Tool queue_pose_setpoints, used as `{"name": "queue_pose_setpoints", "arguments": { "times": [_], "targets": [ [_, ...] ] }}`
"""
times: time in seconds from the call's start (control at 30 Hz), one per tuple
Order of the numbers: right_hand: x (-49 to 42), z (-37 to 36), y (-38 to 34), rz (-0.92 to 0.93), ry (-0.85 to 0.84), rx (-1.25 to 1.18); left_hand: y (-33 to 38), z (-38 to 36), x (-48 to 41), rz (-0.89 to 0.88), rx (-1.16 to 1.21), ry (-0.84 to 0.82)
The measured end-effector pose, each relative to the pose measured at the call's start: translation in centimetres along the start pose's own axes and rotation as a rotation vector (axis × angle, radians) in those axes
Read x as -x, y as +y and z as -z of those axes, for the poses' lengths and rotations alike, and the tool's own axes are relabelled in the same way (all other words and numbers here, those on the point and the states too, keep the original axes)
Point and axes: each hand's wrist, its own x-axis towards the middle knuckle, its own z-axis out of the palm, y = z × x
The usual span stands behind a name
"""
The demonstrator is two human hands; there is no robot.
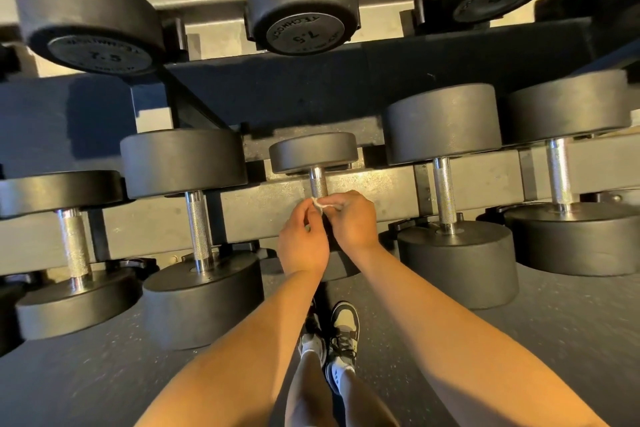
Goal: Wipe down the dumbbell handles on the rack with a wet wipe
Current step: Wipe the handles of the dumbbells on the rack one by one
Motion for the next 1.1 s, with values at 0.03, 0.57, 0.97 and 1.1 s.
{"name": "queue_pose_setpoints", "arguments": {
  "times": [0.03, 0.57, 0.97, 1.1],
  "targets": [
    [0.2, 0.1, 0.0, -0.034, -0.021, -0.008, -0.2, -0.1, 0.1, 0.024, 0.004, -0.009],
    [1.5, 2.2, 0.2, -0.160, -0.230, -0.047, -2.2, 0.4, 3.1, 0.058, 0.049, -0.101],
    [1.7, 4.2, 0.2, -0.145, -0.277, -0.004, -1.3, 0.4, 3.7, -0.055, 0.062, -0.035],
    [1.2, 3.2, 0.3, -0.120, -0.254, -0.005, -1.1, 0.3, 3.8, -0.015, 0.114, 0.035]
  ]
}}
